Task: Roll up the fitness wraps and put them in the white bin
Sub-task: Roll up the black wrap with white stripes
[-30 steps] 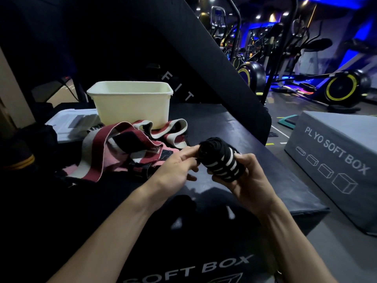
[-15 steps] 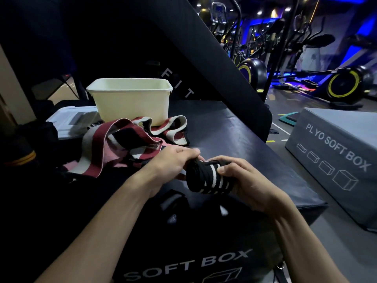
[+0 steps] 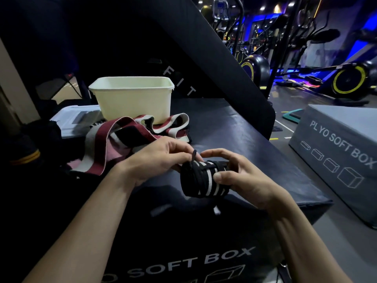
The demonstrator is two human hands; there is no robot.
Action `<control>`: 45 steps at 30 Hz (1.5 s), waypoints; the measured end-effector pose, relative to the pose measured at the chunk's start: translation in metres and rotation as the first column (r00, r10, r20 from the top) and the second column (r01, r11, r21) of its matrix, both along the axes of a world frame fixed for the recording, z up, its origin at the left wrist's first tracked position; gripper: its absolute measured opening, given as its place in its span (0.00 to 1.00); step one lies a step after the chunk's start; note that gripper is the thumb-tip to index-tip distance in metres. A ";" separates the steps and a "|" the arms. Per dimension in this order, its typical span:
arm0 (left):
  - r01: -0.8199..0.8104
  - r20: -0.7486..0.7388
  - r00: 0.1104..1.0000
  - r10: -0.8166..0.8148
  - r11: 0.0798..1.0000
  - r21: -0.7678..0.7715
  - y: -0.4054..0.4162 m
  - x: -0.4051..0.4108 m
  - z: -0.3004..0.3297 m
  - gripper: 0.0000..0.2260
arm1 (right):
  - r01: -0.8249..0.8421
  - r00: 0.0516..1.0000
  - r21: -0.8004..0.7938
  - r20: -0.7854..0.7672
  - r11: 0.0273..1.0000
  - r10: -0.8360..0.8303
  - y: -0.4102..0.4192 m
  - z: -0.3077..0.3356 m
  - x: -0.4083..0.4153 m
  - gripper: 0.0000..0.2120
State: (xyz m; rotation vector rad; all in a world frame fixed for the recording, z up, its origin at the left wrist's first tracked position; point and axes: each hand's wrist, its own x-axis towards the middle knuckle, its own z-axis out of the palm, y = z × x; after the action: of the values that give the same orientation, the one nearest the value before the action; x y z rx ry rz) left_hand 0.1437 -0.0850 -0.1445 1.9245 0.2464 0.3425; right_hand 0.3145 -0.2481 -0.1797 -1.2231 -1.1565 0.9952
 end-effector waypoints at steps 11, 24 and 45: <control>-0.203 0.095 0.974 0.205 0.979 -0.023 -0.012 0.021 -0.006 0.10 | 0.050 0.998 0.070 0.044 0.996 -0.053 0.002 -0.006 -0.009 0.22; -0.530 0.580 0.779 0.237 0.744 0.407 -0.010 0.005 -0.023 0.06 | 0.312 0.819 0.031 -0.515 0.950 -0.252 0.024 -0.002 -0.030 0.31; -0.414 0.521 0.829 0.202 0.849 0.329 -0.009 -0.003 -0.026 0.05 | 0.238 0.751 -0.017 -0.631 0.971 -0.195 0.027 0.008 -0.044 0.14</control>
State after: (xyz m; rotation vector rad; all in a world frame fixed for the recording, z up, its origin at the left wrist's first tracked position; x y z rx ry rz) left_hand 0.1407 -0.0942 -0.1702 2.1559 0.1733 1.1607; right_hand 0.2708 -0.2216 -0.1714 -0.8362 -0.4932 1.0634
